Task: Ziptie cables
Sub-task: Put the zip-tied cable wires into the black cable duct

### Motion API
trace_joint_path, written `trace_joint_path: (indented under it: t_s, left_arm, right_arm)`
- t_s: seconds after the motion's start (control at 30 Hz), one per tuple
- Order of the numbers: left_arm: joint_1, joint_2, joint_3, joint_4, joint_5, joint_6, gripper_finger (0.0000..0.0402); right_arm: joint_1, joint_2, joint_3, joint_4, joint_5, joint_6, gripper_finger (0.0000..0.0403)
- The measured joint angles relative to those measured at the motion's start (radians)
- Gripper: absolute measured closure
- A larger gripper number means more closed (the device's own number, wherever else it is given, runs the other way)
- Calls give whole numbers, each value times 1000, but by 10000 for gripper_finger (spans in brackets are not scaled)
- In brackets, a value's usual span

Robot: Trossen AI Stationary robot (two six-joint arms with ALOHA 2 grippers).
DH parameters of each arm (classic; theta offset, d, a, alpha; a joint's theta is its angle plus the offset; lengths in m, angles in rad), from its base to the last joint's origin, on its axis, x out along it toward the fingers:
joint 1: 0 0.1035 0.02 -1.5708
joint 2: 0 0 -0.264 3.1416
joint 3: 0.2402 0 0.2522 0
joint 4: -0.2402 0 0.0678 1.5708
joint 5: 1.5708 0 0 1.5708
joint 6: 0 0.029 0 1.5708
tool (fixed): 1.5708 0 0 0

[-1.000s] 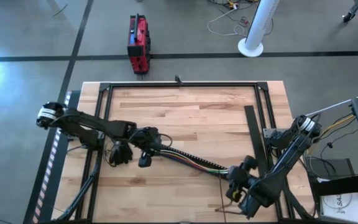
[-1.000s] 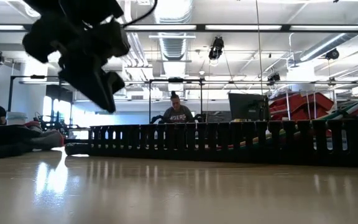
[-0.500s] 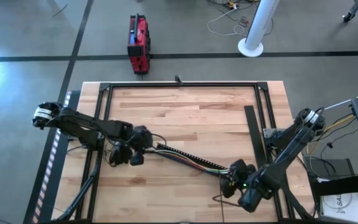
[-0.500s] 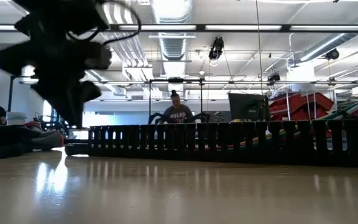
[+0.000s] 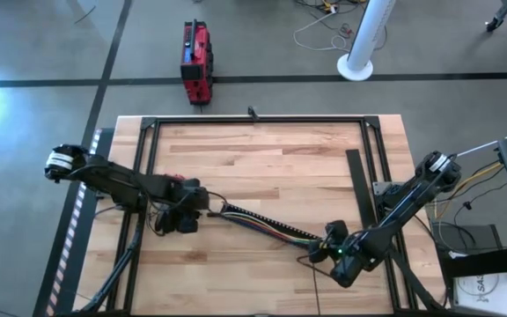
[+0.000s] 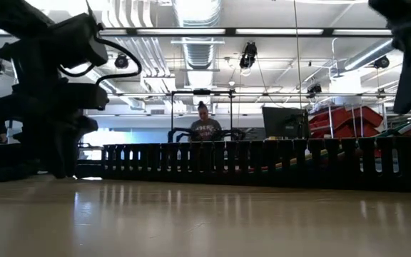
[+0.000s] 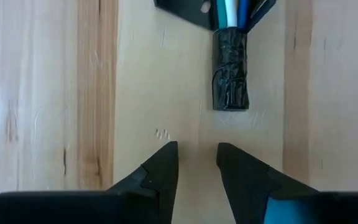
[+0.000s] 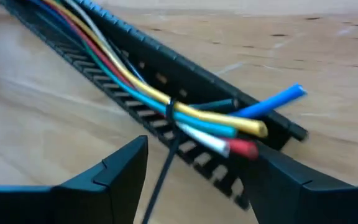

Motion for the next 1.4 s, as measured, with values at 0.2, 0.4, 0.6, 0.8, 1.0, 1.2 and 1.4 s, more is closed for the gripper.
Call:
trace_joint_path:
  t_s: [0.2, 0.4, 0.6, 0.8, 1.0, 1.2, 1.4]
  left_arm:
    - [0, 1, -57, 91, -1, 6, 294]
    - [0, 1, -92, 216, -2, 6, 303]
    - [0, 2, -128, 306, -1, 3, 308]
    - [0, 2, -170, 413, 2, 6, 297]
    - [0, -21, -168, 391, 19, 33, 286]
    - [0, -132, -172, 271, 60, 38, 274]
    - [-17, -174, -208, 400, 61, 62, 267]
  right_arm:
    - [-33, 0, -48, 61, 9, 1, 200]
    - [-47, 0, -55, 62, 59, -5, 232]
    - [-48, 0, -56, 89, 106, -21, 294]
    - [-48, 0, -56, 124, 127, -112, 379]
    - [-48, 0, -52, 126, 135, -153, 390]
    - [-49, -6, -52, 126, 135, -178, 398]
    - [-49, -13, -52, 125, 135, -199, 398]
